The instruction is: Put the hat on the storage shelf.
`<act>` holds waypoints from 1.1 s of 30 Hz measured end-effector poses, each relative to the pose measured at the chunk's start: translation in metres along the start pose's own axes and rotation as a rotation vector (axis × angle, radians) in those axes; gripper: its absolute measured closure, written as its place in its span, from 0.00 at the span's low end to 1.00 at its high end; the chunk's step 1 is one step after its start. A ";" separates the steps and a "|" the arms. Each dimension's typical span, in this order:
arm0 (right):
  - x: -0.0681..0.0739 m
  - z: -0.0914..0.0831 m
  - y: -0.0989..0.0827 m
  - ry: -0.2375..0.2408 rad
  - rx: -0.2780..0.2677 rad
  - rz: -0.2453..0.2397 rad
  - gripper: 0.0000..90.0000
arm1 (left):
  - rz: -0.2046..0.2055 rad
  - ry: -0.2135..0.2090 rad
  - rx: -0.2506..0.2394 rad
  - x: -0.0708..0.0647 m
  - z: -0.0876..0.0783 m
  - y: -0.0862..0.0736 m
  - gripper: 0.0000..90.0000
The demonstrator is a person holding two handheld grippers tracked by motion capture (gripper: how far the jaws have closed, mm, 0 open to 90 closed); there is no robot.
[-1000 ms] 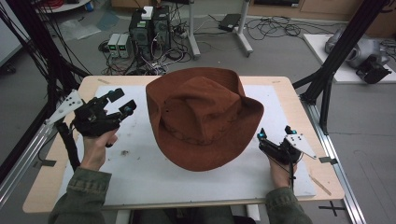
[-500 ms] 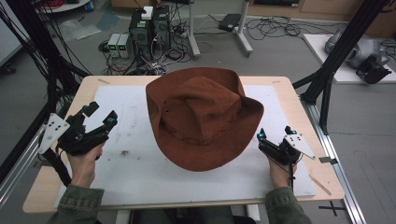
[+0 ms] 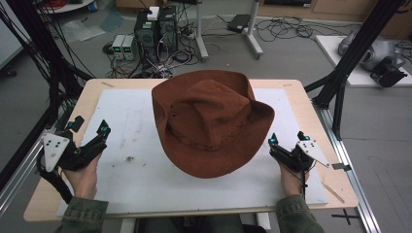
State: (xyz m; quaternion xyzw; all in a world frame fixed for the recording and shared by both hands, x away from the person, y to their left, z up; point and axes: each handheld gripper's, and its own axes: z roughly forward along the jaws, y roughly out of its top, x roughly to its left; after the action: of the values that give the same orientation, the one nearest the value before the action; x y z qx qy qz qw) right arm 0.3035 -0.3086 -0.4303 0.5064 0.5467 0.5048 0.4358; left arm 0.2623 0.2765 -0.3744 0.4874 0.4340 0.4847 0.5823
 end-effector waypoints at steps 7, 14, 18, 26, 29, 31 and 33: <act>0.000 -0.001 0.000 -0.005 0.002 0.025 0.06 | 0.022 0.064 0.014 0.008 -0.006 -0.014 0.27; 0.002 -0.002 0.000 -0.005 -0.001 0.018 0.06 | 0.037 0.110 0.039 0.013 -0.014 -0.033 0.27; 0.003 -0.003 0.000 -0.005 -0.006 0.010 0.06 | 0.057 0.119 0.067 0.012 -0.017 -0.048 0.27; 0.005 -0.006 -0.001 -0.009 -0.006 0.010 0.06 | 0.048 0.133 0.088 0.012 -0.022 -0.057 0.27; 0.005 -0.006 -0.001 -0.009 -0.006 0.016 0.06 | 0.043 0.144 0.087 0.014 -0.023 -0.058 0.27; 0.005 -0.007 -0.001 -0.008 -0.002 0.020 0.06 | 0.042 0.149 0.085 0.015 -0.023 -0.058 0.28; 0.005 -0.007 -0.001 -0.008 -0.002 0.023 0.06 | 0.034 0.155 0.087 0.017 -0.024 -0.058 0.28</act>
State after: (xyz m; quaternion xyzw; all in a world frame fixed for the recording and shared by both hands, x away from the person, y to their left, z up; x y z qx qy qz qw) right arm 0.2958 -0.3039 -0.4299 0.5141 0.5388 0.5083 0.4325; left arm 0.2497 0.2938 -0.4361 0.4805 0.4902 0.5116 0.5169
